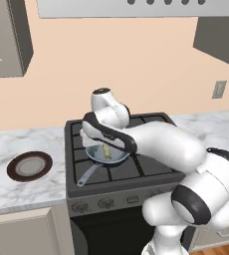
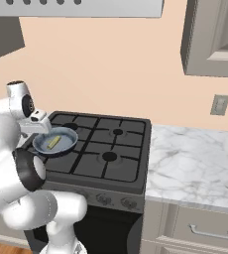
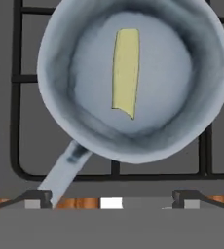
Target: Pick up the butter stick and place it in the pan. Then turn on the burner for the pan.
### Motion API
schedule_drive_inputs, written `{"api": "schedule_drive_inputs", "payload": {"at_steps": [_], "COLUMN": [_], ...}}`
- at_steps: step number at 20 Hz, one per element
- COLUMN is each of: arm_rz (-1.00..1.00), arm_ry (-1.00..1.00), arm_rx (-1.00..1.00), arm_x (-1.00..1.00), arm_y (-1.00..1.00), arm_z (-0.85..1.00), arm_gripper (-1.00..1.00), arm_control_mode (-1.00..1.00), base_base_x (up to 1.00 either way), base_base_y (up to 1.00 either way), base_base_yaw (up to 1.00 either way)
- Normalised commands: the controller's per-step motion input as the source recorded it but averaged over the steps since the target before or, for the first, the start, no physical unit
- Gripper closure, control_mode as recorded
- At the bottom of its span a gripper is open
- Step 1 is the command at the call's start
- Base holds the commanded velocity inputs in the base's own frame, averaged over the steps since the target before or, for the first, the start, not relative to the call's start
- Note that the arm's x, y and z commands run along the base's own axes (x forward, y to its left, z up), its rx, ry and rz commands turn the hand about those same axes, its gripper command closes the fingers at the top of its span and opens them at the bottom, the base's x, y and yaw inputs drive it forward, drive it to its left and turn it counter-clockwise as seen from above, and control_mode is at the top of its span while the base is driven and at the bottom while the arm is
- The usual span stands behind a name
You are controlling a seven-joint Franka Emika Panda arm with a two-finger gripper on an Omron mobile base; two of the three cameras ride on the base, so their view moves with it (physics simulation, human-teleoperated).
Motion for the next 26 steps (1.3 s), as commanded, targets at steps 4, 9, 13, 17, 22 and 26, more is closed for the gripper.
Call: {"api": "schedule_drive_inputs", "payload": {"at_steps": [4,9,13,17,22,26], "arm_rz": [0.0,0.0,0.0,0.0,0.0,0.04], "arm_ry": [-0.26,-0.26,-0.21,-0.17,-0.14,-0.19], "arm_rx": [-0.13,-0.1,-0.08,-0.04,-0.01,0.0], "arm_x": [-1.0,-1.0,-1.0,-0.88,-0.45,-0.4], "arm_y": [0.4,0.48,0.45,0.26,0.04,0.02], "arm_z": [0.06,0.0,0.0,-0.04,-0.18,-0.24], "arm_gripper": [-1.0,-1.0,-1.0,-1.0,-1.0,-1.0], "arm_control_mode": [-1.0,-1.0,-1.0,-1.0,-1.0,-1.0], "base_base_x": [0.0,0.0,0.0,0.0,0.0,0.0], "base_base_y": [0.0,0.0,0.0,0.0,0.0,0.0], "base_base_yaw": [0.0,0.0,0.0,0.0,0.0,0.0]}}
